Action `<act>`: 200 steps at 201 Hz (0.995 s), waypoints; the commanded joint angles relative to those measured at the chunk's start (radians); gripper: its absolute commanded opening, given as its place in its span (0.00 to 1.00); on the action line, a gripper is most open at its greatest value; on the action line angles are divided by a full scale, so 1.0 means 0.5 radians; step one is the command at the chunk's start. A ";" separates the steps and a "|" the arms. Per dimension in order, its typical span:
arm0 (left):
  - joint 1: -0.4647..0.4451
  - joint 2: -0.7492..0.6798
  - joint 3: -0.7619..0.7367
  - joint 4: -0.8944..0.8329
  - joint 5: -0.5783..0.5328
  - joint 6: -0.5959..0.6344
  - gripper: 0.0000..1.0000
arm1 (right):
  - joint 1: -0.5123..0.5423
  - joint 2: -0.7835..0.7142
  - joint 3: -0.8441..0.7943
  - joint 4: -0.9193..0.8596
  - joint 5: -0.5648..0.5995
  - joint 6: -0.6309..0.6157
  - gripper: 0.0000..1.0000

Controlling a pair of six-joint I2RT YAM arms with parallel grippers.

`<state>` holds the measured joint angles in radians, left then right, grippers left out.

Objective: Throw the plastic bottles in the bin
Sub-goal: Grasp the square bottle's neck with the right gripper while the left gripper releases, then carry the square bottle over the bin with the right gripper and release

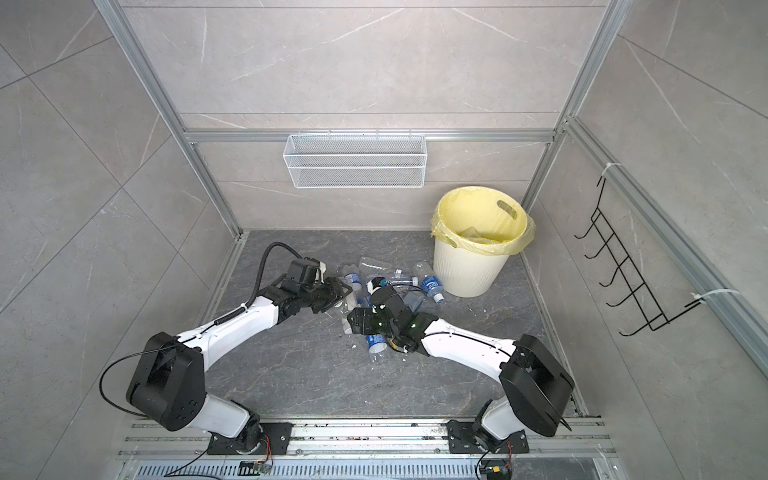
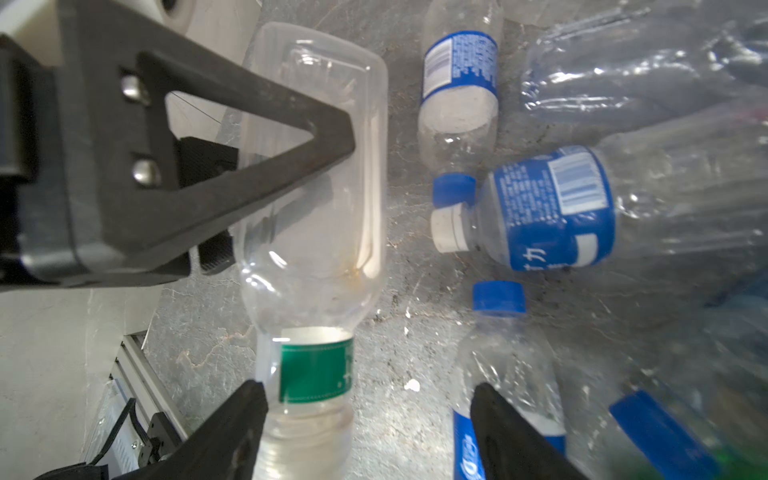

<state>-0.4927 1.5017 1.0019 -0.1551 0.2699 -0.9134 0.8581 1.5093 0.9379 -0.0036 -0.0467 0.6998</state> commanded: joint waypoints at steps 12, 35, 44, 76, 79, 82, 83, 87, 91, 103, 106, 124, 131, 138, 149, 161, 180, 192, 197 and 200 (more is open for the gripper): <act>-0.006 -0.083 0.065 0.173 0.098 -0.078 0.54 | 0.051 0.064 0.075 0.044 -0.041 0.033 0.76; -0.006 -0.083 0.065 0.185 0.101 -0.087 0.54 | 0.072 0.103 0.101 0.044 -0.045 0.040 0.72; -0.004 -0.085 0.067 0.189 0.103 -0.085 0.54 | 0.075 0.112 0.111 0.036 -0.036 0.039 0.69; -0.005 -0.099 0.049 0.186 0.101 -0.080 0.54 | 0.075 0.096 0.113 0.003 0.021 0.029 0.56; -0.006 -0.101 0.047 0.185 0.101 -0.081 0.54 | 0.076 0.092 0.115 -0.004 0.026 0.028 0.54; -0.006 -0.101 0.044 0.186 0.101 -0.079 0.54 | 0.075 0.090 0.117 -0.011 0.031 0.023 0.53; -0.006 -0.101 0.043 0.186 0.101 -0.080 0.55 | 0.075 0.088 0.118 -0.012 0.033 0.022 0.53; -0.007 -0.101 0.041 0.186 0.101 -0.080 0.55 | 0.076 0.086 0.118 -0.021 0.042 0.018 0.51; -0.005 -0.104 0.038 0.185 0.101 -0.080 0.56 | 0.075 0.079 0.118 -0.032 0.048 0.013 0.49; -0.006 -0.111 0.028 0.189 0.101 -0.078 0.59 | 0.078 0.063 0.121 -0.062 0.075 -0.004 0.46; -0.005 -0.114 0.030 0.186 0.101 -0.074 0.60 | 0.077 0.057 0.124 -0.078 0.087 -0.010 0.46; -0.006 -0.135 0.045 0.153 0.082 -0.046 0.71 | 0.075 0.018 0.142 -0.153 0.140 -0.055 0.43; -0.005 -0.150 0.059 0.128 0.072 -0.029 0.77 | 0.075 0.003 0.152 -0.182 0.159 -0.075 0.42; -0.004 -0.160 0.076 0.103 0.063 -0.008 0.85 | 0.076 -0.015 0.162 -0.213 0.183 -0.091 0.41; -0.006 -0.183 0.111 0.050 0.039 0.024 0.97 | 0.076 -0.040 0.177 -0.272 0.229 -0.115 0.40; -0.001 -0.213 0.141 -0.012 -0.005 0.049 1.00 | 0.072 -0.075 0.194 -0.344 0.293 -0.147 0.39; -0.001 -0.275 0.159 -0.048 -0.055 0.082 1.00 | 0.064 -0.147 0.212 -0.462 0.407 -0.198 0.38; -0.002 -0.313 0.152 -0.039 -0.067 0.084 1.00 | 0.046 -0.194 0.238 -0.550 0.472 -0.234 0.38; -0.003 -0.329 0.146 -0.023 -0.067 0.084 1.00 | 0.036 -0.217 0.257 -0.590 0.502 -0.254 0.37; -0.005 -0.337 0.142 -0.014 -0.067 0.087 1.00 | 0.028 -0.229 0.263 -0.610 0.526 -0.264 0.37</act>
<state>-0.4946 1.3933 1.0431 -0.1570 0.2626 -0.9070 0.8925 1.4643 1.0115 -0.1928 0.1059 0.6308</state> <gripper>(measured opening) 0.997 0.438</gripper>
